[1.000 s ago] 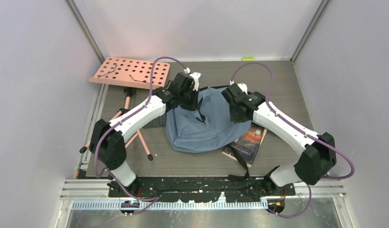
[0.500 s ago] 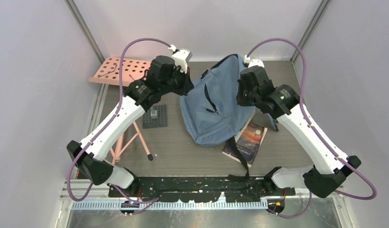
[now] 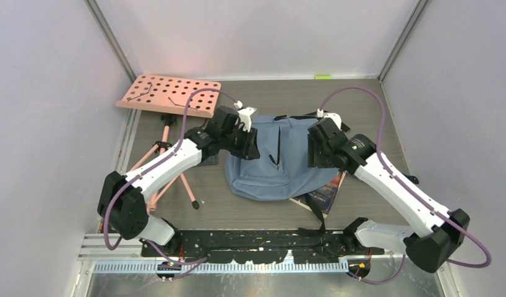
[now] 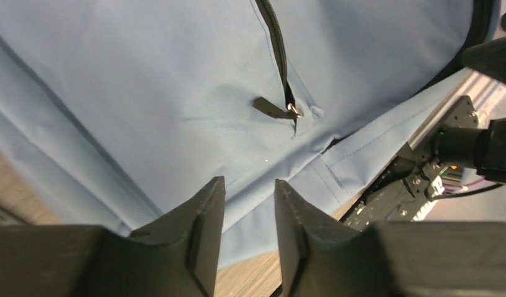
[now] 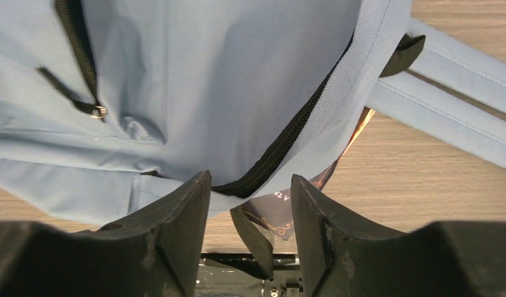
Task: Pack the student bag
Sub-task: Adjust the student bag at the center of the board, then zip the student bag at the center of the board.
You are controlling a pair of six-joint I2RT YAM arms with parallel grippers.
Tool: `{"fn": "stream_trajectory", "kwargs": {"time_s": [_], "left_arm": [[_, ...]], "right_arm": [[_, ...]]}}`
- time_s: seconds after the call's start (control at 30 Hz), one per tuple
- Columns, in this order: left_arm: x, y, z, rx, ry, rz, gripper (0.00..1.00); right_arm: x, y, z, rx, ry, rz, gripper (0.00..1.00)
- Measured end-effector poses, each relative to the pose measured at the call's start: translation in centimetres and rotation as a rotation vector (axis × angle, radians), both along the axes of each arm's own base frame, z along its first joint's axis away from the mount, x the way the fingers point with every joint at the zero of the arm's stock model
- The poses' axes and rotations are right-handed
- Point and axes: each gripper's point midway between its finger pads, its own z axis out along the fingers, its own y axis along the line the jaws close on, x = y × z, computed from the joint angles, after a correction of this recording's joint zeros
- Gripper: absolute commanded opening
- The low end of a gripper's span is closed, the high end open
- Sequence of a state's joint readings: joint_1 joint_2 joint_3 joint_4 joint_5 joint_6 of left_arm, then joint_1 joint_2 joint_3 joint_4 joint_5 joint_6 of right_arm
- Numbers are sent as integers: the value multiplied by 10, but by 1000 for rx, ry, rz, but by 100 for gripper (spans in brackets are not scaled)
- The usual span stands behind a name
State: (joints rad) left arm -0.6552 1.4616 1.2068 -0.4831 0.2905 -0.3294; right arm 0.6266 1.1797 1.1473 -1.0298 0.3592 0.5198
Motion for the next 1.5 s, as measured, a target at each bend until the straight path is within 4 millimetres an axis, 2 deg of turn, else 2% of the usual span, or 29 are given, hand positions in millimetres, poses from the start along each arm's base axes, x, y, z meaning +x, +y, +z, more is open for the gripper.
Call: {"fn": "stream_trajectory", "kwargs": {"time_s": [0.17,0.3,0.47,0.57,0.67,0.83,0.97,1.13,1.17,1.23,1.37,1.43,1.5], "left_arm": [[-22,-3,-30,-42,38,-65,65],[-34,7,-43,-47,19,-57,71],[-26,19,-47,-16,-39,15,76],[-20,27,-55,18,-54,61,77],[-16,32,-64,42,-51,92,75],[-11,33,-81,79,-24,122,65],[-12,35,-92,93,-1,136,53],[-14,36,-103,107,27,145,51],[-14,37,-106,111,32,147,47],[-14,37,-109,114,39,158,38],[-14,39,-115,116,44,175,12],[-14,39,-116,113,43,178,2],[-14,38,-117,114,42,178,0]], "right_arm": [[-1,10,28,88,-101,98,61],[1,43,40,206,-151,245,57],[10,89,26,279,-117,396,49],[19,111,2,264,-63,452,46],[26,124,-19,235,-21,484,44],[40,138,-39,178,7,517,42],[49,143,-53,117,5,536,41],[55,143,-63,50,4,542,41],[56,143,-64,40,1,543,40],[57,143,-66,19,-4,542,32],[58,143,-71,-32,-21,536,4],[60,144,-71,-43,-33,525,1],[60,145,-69,-48,-46,516,1]]}}
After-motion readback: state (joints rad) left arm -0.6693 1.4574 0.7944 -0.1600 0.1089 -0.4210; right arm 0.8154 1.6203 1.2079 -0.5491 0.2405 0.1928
